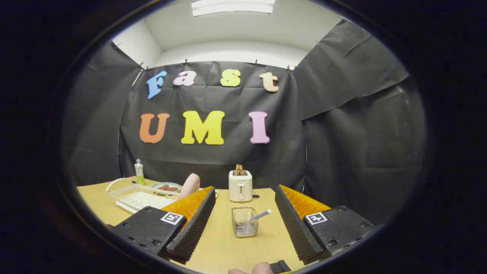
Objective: Take the plate from the dish rack, then take the spoon from the basket and place it into the plate.
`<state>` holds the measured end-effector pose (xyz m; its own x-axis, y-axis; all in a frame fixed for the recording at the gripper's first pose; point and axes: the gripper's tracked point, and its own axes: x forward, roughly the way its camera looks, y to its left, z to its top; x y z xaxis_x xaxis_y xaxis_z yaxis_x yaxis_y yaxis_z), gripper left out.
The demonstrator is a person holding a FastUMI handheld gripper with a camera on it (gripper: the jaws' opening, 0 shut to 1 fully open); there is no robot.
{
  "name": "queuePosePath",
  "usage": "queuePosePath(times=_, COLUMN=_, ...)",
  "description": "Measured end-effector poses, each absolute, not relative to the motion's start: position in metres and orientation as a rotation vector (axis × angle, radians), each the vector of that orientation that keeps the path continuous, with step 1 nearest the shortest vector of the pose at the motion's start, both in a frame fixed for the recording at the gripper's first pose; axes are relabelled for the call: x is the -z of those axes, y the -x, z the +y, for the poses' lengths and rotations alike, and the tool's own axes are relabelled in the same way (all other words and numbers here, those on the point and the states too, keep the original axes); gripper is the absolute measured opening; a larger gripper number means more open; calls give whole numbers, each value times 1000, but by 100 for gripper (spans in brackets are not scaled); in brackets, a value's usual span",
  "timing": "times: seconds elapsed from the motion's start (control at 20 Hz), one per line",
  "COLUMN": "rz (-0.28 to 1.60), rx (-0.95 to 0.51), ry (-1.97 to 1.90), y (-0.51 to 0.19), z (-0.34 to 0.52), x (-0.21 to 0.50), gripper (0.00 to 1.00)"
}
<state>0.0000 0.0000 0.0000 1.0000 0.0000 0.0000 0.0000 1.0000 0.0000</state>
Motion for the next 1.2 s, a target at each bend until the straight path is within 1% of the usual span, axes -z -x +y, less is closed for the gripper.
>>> queuePosePath(times=0.85, rz=39, rx=-11, ry=1, y=-10, z=16, x=1, gripper=100)
queuePosePath(times=1.2, rz=71, rx=-56, ry=-12, y=-22, z=35, x=-6, gripper=100)
